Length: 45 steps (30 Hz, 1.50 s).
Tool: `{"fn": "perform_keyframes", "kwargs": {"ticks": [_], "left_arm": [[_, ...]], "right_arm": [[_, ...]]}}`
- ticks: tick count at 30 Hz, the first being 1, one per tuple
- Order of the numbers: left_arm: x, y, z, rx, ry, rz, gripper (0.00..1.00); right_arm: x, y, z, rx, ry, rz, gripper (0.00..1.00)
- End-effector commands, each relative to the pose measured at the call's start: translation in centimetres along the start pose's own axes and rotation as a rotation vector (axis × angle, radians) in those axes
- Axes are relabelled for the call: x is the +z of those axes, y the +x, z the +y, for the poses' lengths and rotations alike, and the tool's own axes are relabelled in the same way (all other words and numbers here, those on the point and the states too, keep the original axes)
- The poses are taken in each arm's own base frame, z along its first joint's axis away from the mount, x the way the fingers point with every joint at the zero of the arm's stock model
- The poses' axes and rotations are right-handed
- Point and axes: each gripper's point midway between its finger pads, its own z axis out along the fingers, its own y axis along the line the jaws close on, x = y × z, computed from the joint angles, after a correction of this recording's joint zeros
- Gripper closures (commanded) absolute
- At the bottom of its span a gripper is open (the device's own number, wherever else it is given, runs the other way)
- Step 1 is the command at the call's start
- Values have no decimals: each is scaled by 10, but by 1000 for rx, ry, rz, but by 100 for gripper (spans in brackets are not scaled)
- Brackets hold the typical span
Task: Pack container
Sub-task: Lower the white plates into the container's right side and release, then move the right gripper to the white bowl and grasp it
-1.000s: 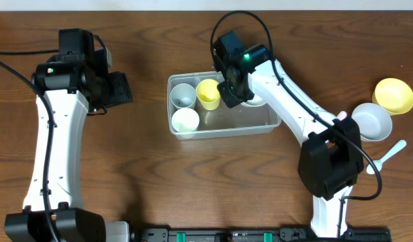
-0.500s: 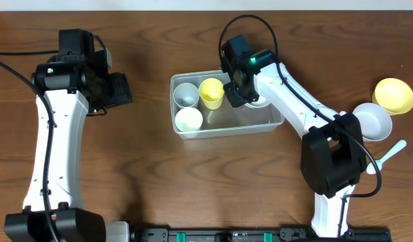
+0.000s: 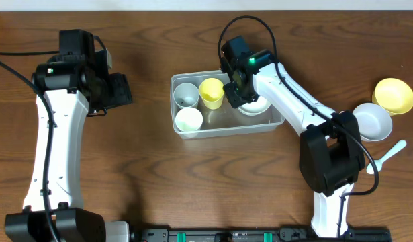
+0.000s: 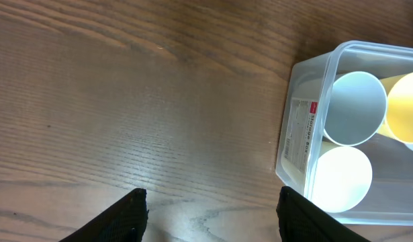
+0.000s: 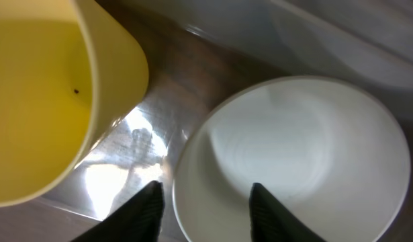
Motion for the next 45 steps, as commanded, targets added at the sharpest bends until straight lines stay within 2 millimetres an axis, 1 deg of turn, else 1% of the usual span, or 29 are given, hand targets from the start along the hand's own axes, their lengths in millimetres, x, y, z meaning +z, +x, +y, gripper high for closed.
{"fn": "perform_keyframes", "kwargs": {"ticks": [1, 3, 4, 5, 7, 9, 11, 12, 13, 14, 15, 17, 18, 20, 21, 22, 24, 26, 28, 32, 36, 40, 45], "left_arm": [[3, 1, 2, 5, -4, 10, 37], [3, 1, 2, 5, -4, 10, 37], [3, 1, 2, 5, -4, 10, 37], [3, 1, 2, 5, -4, 10, 37], [3, 1, 2, 5, -4, 10, 37], [3, 1, 2, 5, -4, 10, 37], [3, 1, 2, 5, -4, 10, 37], [3, 1, 2, 5, -4, 10, 37], [3, 1, 2, 5, -4, 10, 37], [3, 1, 2, 5, -4, 10, 37], [3, 1, 2, 5, -4, 10, 37], [3, 1, 2, 5, -4, 10, 37], [3, 1, 2, 5, -4, 10, 37], [3, 1, 2, 5, -4, 10, 37], [3, 1, 2, 5, -4, 10, 37], [3, 1, 2, 5, -4, 10, 37], [3, 1, 2, 5, -4, 10, 37], [3, 1, 2, 4, -4, 11, 37], [3, 1, 2, 4, -4, 11, 37], [3, 1, 2, 4, -5, 11, 37], [3, 2, 2, 4, -5, 15, 37], [3, 2, 2, 4, -5, 15, 37], [3, 2, 2, 4, -5, 16, 37]], "right_arm": [[-26, -19, -5, 4, 12, -67, 49], [-56, -31, -12, 13, 32, -120, 46], [-78, -39, -19, 23, 48, -160, 44], [-95, -43, -25, 35, 60, -189, 42], [-134, -50, -46, 108, 95, -261, 40], [-172, -49, -79, 230, 137, -332, 40], [-200, -38, -115, 368, 160, -376, 39], [-210, -27, -136, 455, 171, -386, 34], [-216, -16, -154, 536, 182, -384, 30], [-219, 3, -178, 645, 198, -363, 28], [-219, 17, -194, 714, 202, -338, 27], [-212, 47, -222, 839, 191, -268, 24], [-205, 61, -234, 888, 180, -228, 20], [-187, 87, -254, 969, 162, -156, 17], [-173, 102, -263, 1011, 154, -109, 18], [-164, 110, -267, 1033, 149, -83, 17], [-134, 133, -276, 1084, 141, -6, 18], [-109, 148, -277, 1109, 134, 44, 19], [-82, 163, -275, 1124, 129, 94, 20], [-46, 182, -273, 1142, 128, 128, 20], [-23, 194, -273, 1157, 131, 130, 24], [-9, 202, -270, 1157, 129, 142, 25], [0, 203, -273, 1155, 137, 121, 28]]}}
